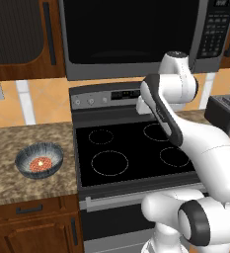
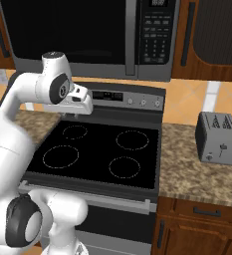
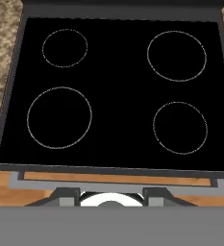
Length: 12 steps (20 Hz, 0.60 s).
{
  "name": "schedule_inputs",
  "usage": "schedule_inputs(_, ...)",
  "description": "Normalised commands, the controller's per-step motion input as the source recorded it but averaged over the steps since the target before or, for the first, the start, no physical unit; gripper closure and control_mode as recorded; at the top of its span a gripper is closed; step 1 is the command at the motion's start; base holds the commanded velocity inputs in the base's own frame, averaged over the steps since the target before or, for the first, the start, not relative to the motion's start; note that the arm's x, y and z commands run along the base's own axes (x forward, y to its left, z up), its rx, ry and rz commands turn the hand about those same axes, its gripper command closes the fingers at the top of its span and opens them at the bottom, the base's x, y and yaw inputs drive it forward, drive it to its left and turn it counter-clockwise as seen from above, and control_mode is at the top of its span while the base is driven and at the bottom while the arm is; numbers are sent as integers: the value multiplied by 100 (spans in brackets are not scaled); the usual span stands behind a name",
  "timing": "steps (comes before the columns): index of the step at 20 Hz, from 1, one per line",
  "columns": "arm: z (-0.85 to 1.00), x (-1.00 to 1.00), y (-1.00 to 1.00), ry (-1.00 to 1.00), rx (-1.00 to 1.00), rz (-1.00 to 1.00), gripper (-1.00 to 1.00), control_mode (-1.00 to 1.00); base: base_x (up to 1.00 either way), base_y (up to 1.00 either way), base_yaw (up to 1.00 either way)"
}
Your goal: Open the microwave, place the bowl with waffle inside the microwave, then close the microwave door and turn it on.
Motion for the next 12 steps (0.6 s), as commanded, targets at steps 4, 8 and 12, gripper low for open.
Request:
schedule_inputs(4,0,0,0,-1,0,0,-100,-100,0,0,0)
schedule_inputs(8,48,-35,-7,-33,4,2,-100,-100,0,0,0)
schedule_inputs(12,100,-39,-24,-43,7,0,-100,-100,0,0,0)
